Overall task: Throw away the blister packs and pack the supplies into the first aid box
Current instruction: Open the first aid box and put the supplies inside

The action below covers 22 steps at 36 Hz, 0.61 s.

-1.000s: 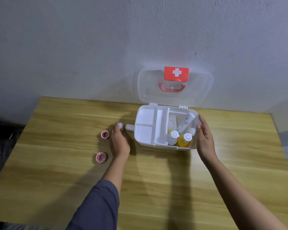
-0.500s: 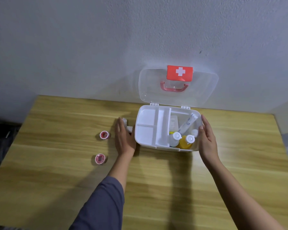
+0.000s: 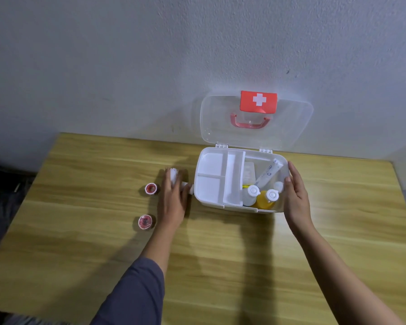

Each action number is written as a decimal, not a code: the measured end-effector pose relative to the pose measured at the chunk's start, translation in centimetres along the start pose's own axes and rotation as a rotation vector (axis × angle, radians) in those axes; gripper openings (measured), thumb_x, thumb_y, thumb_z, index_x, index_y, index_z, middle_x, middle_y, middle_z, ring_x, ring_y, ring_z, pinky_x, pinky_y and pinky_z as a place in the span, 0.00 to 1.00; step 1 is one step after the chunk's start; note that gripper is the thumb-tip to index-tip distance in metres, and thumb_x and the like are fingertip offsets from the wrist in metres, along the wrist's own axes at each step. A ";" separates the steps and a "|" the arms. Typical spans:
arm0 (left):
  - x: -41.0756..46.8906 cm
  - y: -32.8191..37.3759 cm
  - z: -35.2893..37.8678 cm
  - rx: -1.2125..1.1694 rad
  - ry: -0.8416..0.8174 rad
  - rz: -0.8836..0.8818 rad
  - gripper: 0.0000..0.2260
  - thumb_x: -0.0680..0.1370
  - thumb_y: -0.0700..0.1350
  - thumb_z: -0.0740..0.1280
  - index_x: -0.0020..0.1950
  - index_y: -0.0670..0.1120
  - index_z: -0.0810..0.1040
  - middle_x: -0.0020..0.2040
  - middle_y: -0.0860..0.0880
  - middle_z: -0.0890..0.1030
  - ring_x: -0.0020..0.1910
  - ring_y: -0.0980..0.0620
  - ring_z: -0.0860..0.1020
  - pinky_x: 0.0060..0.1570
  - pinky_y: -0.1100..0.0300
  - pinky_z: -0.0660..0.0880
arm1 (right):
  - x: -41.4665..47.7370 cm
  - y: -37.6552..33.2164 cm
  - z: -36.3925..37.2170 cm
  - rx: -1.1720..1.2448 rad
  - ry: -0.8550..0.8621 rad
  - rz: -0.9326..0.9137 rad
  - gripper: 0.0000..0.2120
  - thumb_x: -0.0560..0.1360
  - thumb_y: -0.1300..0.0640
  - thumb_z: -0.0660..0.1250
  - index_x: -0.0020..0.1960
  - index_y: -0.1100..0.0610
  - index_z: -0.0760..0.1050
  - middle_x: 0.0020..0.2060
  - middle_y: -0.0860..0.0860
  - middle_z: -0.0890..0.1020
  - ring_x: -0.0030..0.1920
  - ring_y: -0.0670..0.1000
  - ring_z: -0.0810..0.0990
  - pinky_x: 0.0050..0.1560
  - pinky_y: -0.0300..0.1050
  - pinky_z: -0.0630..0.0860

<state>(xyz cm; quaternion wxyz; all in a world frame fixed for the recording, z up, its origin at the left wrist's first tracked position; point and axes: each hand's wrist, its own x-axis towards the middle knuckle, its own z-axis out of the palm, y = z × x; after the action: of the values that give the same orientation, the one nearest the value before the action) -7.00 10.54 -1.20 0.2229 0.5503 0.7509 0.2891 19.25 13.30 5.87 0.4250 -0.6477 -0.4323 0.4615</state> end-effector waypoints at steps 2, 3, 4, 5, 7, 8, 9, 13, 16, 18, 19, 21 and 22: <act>-0.3 0.0 -0.1 0.002 -0.001 0.057 0.21 0.76 0.60 0.50 0.68 0.57 0.62 0.76 0.39 0.55 0.73 0.40 0.60 0.66 0.47 0.65 | 0.0 0.0 0.0 0.001 0.003 0.000 0.19 0.81 0.57 0.52 0.72 0.50 0.62 0.71 0.50 0.68 0.71 0.50 0.67 0.73 0.53 0.62; -0.4 0.0 -0.1 0.005 -0.010 0.090 0.19 0.76 0.62 0.49 0.66 0.60 0.60 0.76 0.38 0.56 0.73 0.39 0.60 0.67 0.46 0.64 | 0.0 -0.1 0.0 0.005 0.003 0.001 0.19 0.81 0.58 0.52 0.72 0.50 0.62 0.71 0.50 0.68 0.71 0.50 0.67 0.73 0.53 0.62; -0.5 -0.1 -0.2 0.010 -0.030 0.113 0.18 0.76 0.63 0.49 0.64 0.61 0.59 0.75 0.37 0.56 0.73 0.38 0.59 0.68 0.45 0.63 | 0.0 -0.1 0.1 0.007 0.004 0.001 0.19 0.81 0.58 0.52 0.72 0.50 0.62 0.71 0.50 0.68 0.71 0.50 0.67 0.73 0.53 0.62; -0.6 -0.2 -0.2 0.021 -0.051 0.142 0.19 0.76 0.65 0.48 0.65 0.61 0.58 0.75 0.37 0.56 0.74 0.38 0.58 0.68 0.45 0.63 | 0.0 -0.2 0.1 0.007 0.004 0.003 0.19 0.81 0.58 0.52 0.72 0.50 0.62 0.71 0.50 0.68 0.70 0.50 0.67 0.73 0.52 0.63; -0.7 -0.8 -0.1 0.064 -0.084 0.197 0.22 0.76 0.66 0.46 0.67 0.58 0.60 0.76 0.37 0.55 0.74 0.37 0.57 0.67 0.45 0.63 | -0.1 -0.3 0.1 0.006 0.002 0.003 0.20 0.81 0.58 0.52 0.72 0.50 0.61 0.71 0.50 0.69 0.70 0.50 0.67 0.72 0.50 0.63; -0.7 -1.1 0.0 0.076 -0.098 0.212 0.23 0.76 0.66 0.46 0.67 0.57 0.60 0.76 0.37 0.55 0.74 0.38 0.57 0.67 0.45 0.63 | -0.1 -0.3 0.1 0.004 0.001 0.002 0.20 0.81 0.58 0.52 0.72 0.50 0.61 0.71 0.49 0.69 0.70 0.50 0.67 0.72 0.50 0.63; -0.7 -1.2 0.0 0.079 -0.105 0.221 0.24 0.76 0.66 0.46 0.67 0.57 0.60 0.76 0.37 0.54 0.74 0.38 0.57 0.67 0.46 0.63 | -0.1 -0.2 0.1 0.000 0.002 0.001 0.20 0.81 0.58 0.52 0.72 0.50 0.61 0.71 0.49 0.69 0.70 0.49 0.67 0.73 0.52 0.63; -0.7 -1.2 0.1 0.053 -0.098 0.181 0.27 0.73 0.70 0.45 0.61 0.55 0.65 0.76 0.37 0.55 0.74 0.39 0.58 0.65 0.48 0.65 | -0.1 0.0 0.1 -0.002 0.011 0.002 0.19 0.81 0.57 0.52 0.72 0.49 0.62 0.71 0.49 0.69 0.70 0.50 0.67 0.73 0.55 0.62; -1.2 -0.7 0.0 0.058 -0.046 0.106 0.29 0.73 0.71 0.44 0.61 0.52 0.66 0.74 0.36 0.60 0.70 0.36 0.65 0.59 0.45 0.71 | -0.1 -0.1 0.1 -0.004 0.017 0.005 0.19 0.81 0.57 0.52 0.72 0.49 0.62 0.71 0.49 0.69 0.70 0.50 0.67 0.73 0.54 0.62; -1.5 -0.2 -0.1 0.071 0.005 0.057 0.36 0.73 0.70 0.46 0.66 0.44 0.69 0.73 0.36 0.63 0.67 0.35 0.69 0.56 0.44 0.73 | -0.1 -0.1 0.2 -0.006 0.018 0.007 0.19 0.81 0.57 0.52 0.72 0.48 0.62 0.71 0.50 0.69 0.70 0.50 0.68 0.73 0.54 0.63; -1.5 -0.1 -0.1 0.077 0.016 0.042 0.37 0.74 0.68 0.49 0.67 0.40 0.70 0.72 0.36 0.64 0.67 0.34 0.69 0.56 0.45 0.74 | -0.1 -0.2 0.2 -0.006 0.017 0.008 0.19 0.81 0.57 0.52 0.72 0.48 0.62 0.70 0.50 0.69 0.70 0.50 0.68 0.72 0.55 0.63; -1.5 0.1 0.0 0.074 0.016 0.018 0.33 0.75 0.62 0.53 0.68 0.38 0.68 0.72 0.36 0.65 0.68 0.36 0.68 0.58 0.46 0.72 | -0.2 -0.2 0.2 -0.006 0.017 0.006 0.19 0.81 0.57 0.52 0.72 0.48 0.62 0.70 0.50 0.69 0.70 0.50 0.68 0.72 0.54 0.63; -1.5 0.1 0.0 0.069 0.016 0.014 0.31 0.75 0.59 0.54 0.68 0.38 0.67 0.72 0.37 0.65 0.69 0.36 0.67 0.60 0.47 0.71 | -0.2 -0.2 0.2 -0.005 0.017 0.005 0.19 0.81 0.57 0.52 0.72 0.48 0.62 0.70 0.50 0.69 0.70 0.50 0.68 0.72 0.54 0.63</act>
<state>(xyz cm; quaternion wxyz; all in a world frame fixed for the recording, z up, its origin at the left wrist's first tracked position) -6.46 9.15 -1.10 0.1958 0.5607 0.7582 0.2691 18.99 13.22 6.04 0.4258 -0.6539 -0.4281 0.4560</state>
